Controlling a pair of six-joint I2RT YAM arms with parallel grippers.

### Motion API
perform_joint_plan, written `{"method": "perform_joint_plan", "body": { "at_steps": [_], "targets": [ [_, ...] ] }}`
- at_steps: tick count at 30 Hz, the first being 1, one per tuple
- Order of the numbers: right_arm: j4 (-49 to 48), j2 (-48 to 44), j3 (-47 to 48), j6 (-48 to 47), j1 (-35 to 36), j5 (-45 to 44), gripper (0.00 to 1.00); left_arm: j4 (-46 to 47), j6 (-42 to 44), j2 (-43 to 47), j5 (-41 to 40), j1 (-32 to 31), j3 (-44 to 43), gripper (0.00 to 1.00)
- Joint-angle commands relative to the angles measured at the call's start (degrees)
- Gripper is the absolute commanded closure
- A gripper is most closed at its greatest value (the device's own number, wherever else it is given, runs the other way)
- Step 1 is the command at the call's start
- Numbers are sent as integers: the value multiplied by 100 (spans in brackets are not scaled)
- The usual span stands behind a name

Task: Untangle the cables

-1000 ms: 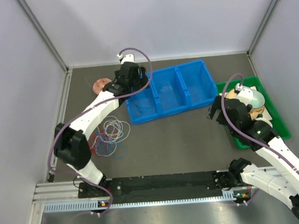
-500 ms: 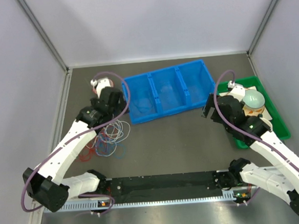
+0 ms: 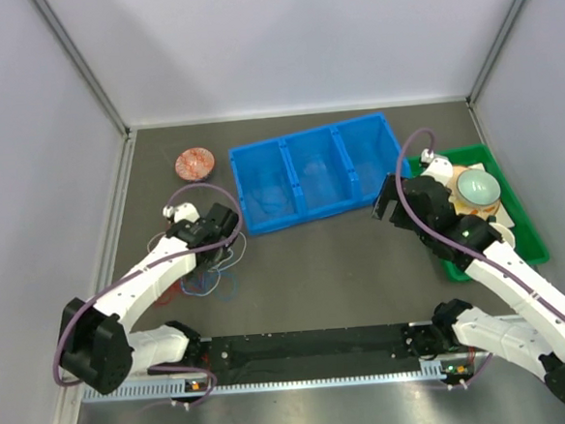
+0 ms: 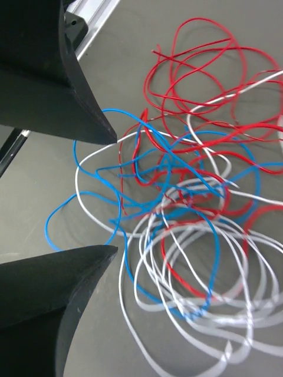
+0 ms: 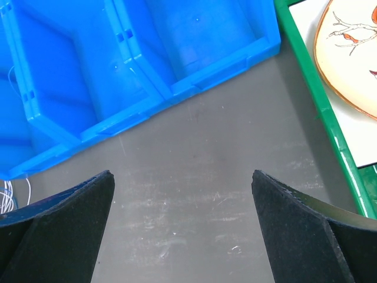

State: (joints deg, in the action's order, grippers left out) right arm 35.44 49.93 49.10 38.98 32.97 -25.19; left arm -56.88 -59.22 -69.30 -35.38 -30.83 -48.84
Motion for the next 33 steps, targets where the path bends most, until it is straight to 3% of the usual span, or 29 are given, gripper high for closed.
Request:
{"method": "perform_joint_plan", "body": {
  "at_steps": [1,7,8,9,11,12,16,22,26,33],
  "targets": [
    [-222,-89,-67,-75,34,67,1,493,-284,83,66,7,409,29],
    [-257,-89,-111,-14,25,137,1,775,-424,-356,189,33,630,43],
    [-257,-98,-111,-5,34,146,1,766,-424,-365,180,42,630,52],
    [-257,-133,-111,-5,25,129,1,749,-424,-322,163,42,604,70],
    [-257,-177,-111,-39,34,128,1,635,-336,-112,110,42,446,87],
    [-248,-212,-120,-48,34,120,1,591,-283,-23,84,42,280,100],
    [-248,-265,-111,-31,25,120,1,450,426,302,224,-2,-370,100],
    [-231,-317,-67,-5,25,32,1,783,1455,557,716,-651,-1706,100],
    [-169,-484,-67,22,25,-74,1,995,1940,304,1094,-1029,-2803,100],
    [138,-836,-76,110,34,-451,1,1793,2704,-233,1876,-1145,-3922,100]
  ]
}}
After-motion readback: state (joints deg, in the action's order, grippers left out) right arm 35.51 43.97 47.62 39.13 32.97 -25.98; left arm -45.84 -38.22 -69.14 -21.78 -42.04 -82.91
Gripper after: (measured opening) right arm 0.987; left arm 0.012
